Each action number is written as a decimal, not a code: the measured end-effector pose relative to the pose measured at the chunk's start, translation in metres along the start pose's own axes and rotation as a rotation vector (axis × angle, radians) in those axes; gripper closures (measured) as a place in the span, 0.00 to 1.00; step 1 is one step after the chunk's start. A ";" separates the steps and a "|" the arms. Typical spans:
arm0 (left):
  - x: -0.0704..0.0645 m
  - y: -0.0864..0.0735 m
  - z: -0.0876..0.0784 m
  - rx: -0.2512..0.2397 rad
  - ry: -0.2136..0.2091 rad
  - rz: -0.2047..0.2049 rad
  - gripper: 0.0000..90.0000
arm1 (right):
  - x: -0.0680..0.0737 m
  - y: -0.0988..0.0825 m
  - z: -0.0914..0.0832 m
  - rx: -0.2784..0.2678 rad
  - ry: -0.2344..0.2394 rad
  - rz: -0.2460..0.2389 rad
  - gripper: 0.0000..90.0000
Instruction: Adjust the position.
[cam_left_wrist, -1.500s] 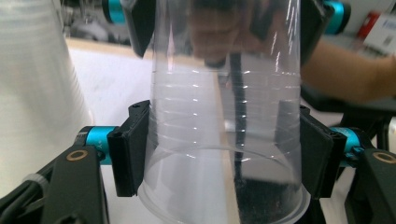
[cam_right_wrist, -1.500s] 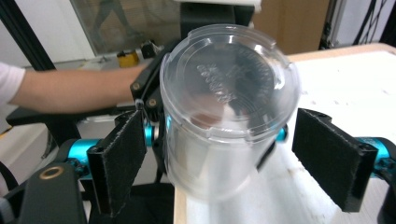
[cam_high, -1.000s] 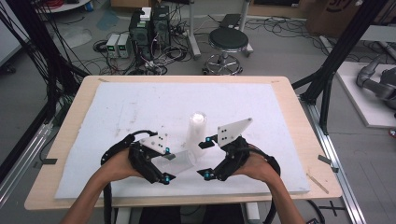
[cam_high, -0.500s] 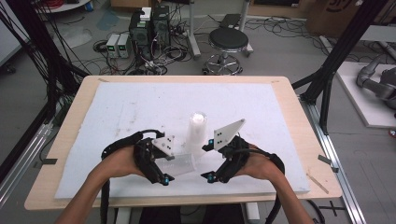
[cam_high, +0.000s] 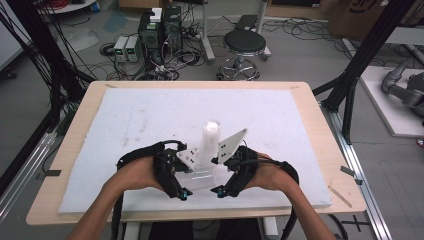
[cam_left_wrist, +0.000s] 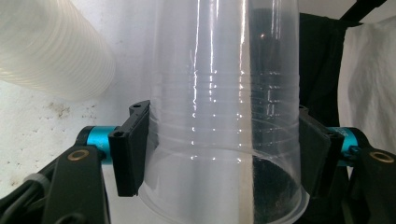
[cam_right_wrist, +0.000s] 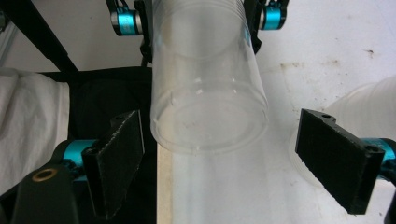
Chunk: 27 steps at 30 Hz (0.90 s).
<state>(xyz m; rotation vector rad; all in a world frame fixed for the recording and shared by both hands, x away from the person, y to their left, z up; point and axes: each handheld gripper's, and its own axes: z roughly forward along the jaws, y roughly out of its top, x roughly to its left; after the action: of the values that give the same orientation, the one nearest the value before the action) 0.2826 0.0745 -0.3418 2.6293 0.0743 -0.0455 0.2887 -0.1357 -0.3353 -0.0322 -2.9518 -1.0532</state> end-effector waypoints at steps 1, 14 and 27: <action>0.000 0.000 0.000 0.002 0.000 -0.002 0.34 | 0.000 0.001 0.001 0.000 0.000 -0.005 0.17; 0.002 0.004 0.005 0.047 0.002 -0.008 0.34 | 0.001 0.009 0.007 0.029 0.017 -0.017 0.18; 0.002 0.008 0.010 0.094 -0.002 -0.002 0.35 | 0.001 0.012 0.010 0.059 0.037 -0.025 0.30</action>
<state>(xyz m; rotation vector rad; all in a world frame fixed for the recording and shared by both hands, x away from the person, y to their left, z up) 0.2849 0.0629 -0.3472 2.7234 0.0765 -0.0532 0.2882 -0.1207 -0.3354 0.0238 -2.9559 -0.9587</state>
